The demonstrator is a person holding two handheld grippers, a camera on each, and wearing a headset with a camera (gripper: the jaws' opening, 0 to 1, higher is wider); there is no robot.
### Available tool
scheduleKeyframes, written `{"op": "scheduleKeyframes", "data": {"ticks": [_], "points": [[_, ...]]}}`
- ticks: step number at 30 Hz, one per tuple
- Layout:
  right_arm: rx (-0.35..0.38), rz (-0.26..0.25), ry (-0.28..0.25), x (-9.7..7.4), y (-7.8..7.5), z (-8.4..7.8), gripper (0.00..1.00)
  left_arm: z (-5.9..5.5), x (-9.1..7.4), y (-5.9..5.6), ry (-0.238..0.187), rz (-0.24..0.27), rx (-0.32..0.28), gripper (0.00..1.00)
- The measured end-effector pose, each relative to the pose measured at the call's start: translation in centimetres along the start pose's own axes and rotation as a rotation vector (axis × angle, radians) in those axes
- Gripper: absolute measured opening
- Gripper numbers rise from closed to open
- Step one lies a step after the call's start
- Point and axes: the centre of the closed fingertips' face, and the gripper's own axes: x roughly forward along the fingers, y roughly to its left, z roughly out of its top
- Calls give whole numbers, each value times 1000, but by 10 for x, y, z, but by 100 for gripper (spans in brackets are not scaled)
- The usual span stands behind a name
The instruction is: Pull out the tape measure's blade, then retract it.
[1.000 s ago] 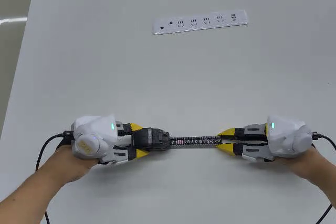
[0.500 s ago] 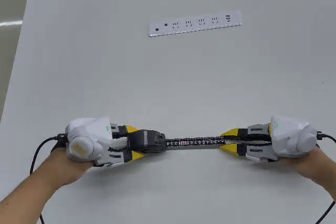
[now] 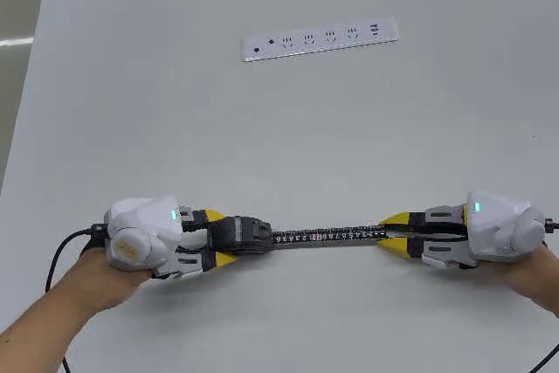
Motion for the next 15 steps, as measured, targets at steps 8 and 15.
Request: {"op": "scheduleKeyframes", "data": {"ticks": [8,15], "points": [[3,3,-2,-4,4,4,10,0,0,0,7,1,2,29],[12,4,-5,-9,4,5,9,0,0,0,10,1,2,29]]}}
